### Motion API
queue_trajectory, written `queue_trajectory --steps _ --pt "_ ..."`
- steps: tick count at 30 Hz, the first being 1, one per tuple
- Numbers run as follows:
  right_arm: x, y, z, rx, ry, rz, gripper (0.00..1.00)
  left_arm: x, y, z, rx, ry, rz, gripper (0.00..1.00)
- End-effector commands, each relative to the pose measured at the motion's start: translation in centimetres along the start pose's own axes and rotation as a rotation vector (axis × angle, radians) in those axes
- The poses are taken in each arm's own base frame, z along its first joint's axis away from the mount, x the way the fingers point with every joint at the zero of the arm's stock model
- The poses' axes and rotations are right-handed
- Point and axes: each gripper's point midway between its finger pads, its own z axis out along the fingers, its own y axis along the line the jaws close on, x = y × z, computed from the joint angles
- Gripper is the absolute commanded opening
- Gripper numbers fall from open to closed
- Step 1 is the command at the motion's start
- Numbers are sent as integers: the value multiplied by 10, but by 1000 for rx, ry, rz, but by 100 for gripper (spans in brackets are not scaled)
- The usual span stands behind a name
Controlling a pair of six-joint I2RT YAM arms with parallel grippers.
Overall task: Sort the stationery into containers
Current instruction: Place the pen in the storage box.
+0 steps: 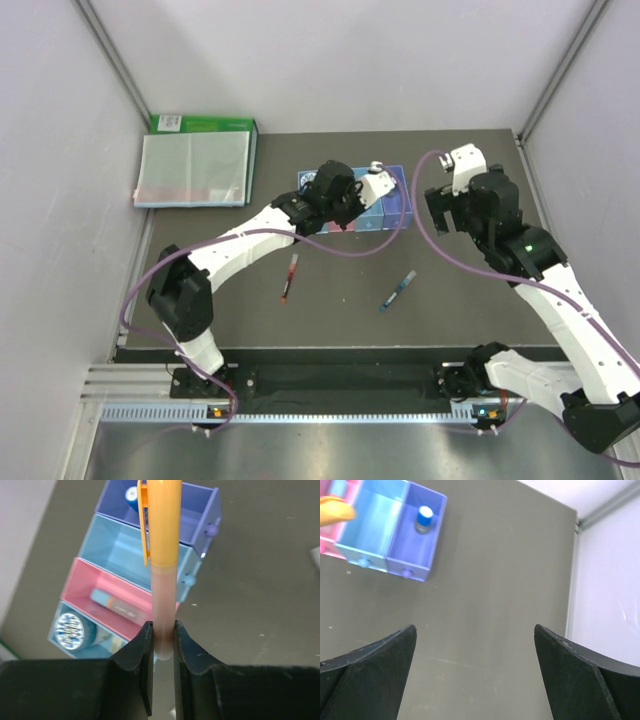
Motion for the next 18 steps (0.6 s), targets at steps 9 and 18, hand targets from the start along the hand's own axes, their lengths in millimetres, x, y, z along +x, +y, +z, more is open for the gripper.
queue_trajectory --steps 9,18 --pt "9 -27 -4 129 19 60 100 -6 82 22 13 -64 -558 0" --pt "3 -30 1 132 13 56 100 29 75 65 132 33 -790 0"
